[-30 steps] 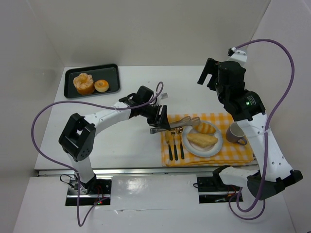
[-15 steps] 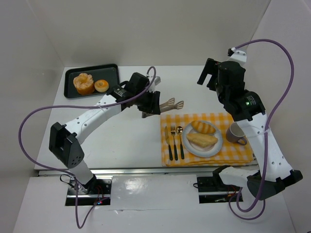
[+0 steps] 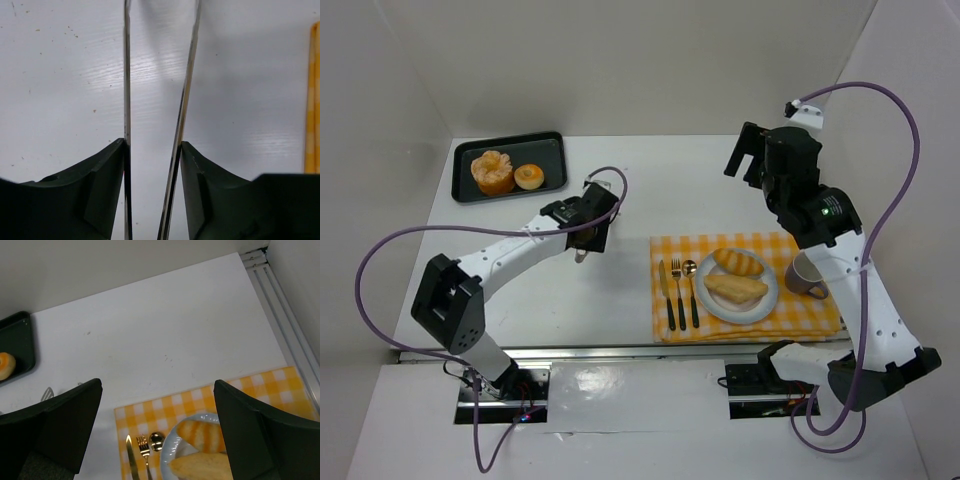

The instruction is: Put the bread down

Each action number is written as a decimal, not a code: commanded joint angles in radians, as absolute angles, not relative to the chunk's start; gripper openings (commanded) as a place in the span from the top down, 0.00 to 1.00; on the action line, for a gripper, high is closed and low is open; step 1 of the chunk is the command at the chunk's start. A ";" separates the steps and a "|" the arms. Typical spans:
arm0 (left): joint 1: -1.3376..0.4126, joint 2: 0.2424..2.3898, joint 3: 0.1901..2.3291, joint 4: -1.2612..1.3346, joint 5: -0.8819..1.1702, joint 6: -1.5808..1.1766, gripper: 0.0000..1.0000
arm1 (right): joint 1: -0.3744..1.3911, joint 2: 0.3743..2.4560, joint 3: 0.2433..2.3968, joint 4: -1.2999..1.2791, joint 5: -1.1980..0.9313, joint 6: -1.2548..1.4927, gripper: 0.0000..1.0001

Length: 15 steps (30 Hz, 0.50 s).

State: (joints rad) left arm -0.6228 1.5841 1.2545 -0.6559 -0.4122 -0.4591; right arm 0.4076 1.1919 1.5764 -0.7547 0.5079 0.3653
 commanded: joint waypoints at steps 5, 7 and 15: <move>-0.568 1.746 1.281 -0.657 -0.382 -0.534 0.21 | 0.405 1.184 1.546 -0.715 0.508 0.360 0.00; -0.568 1.755 1.292 -0.657 -0.364 -0.534 0.13 | 0.405 1.184 1.546 -0.715 0.508 0.360 0.00; -0.535 1.678 1.409 -0.709 -0.324 -0.525 0.07 | 0.405 1.225 1.536 -0.733 0.500 0.351 0.00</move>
